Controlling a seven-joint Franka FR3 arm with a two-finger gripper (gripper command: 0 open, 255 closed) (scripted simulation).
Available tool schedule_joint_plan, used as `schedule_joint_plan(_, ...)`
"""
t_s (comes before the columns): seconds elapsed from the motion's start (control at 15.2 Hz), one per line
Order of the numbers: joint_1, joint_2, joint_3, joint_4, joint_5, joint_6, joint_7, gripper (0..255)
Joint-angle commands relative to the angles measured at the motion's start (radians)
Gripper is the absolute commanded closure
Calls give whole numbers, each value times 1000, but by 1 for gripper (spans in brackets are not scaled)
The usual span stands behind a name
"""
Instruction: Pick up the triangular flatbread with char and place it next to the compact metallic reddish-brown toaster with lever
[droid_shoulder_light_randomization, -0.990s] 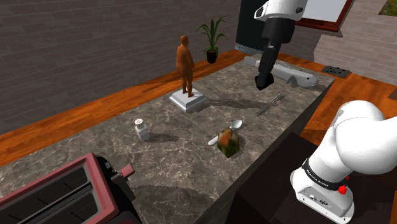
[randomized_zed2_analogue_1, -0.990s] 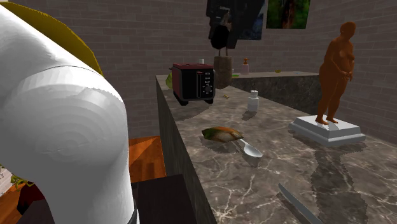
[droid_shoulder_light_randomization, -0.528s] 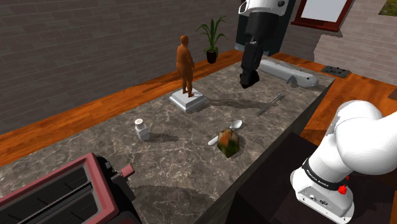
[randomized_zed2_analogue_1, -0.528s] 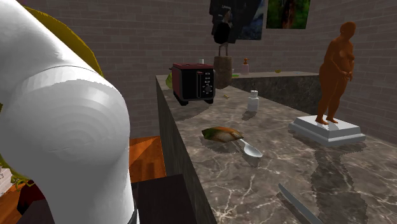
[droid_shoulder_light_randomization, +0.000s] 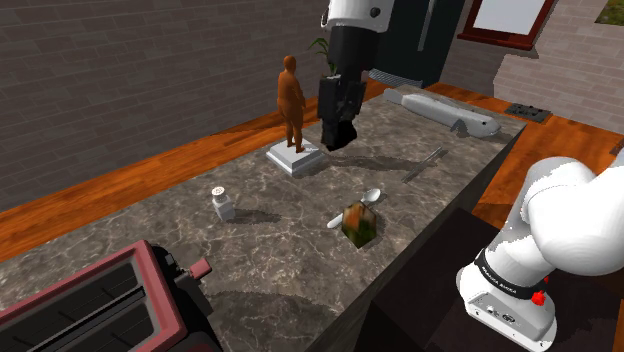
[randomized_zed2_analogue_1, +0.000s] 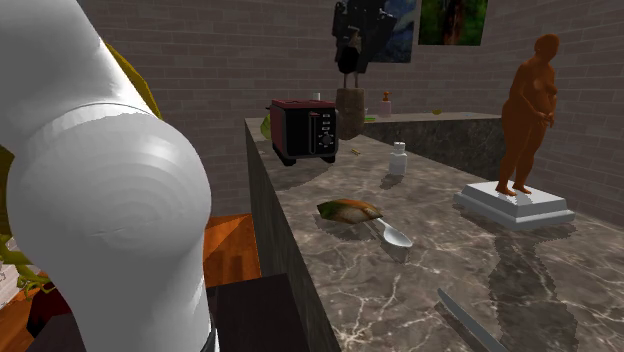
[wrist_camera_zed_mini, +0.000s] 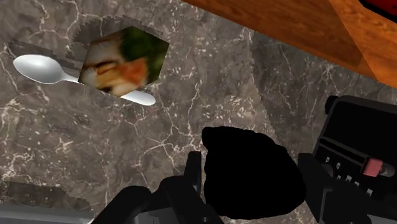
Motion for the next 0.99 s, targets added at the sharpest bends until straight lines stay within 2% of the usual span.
schedule_joint_plan(0.0, 9, 67, 27, 60, 5, 20, 31, 255)
schedule_joint_plan(0.46, 41, 305, 112, 287, -15, 73, 146, 255)
schedule_joint_plan(0.92, 93, 578, 175, 594, -92, 74, 277, 255)
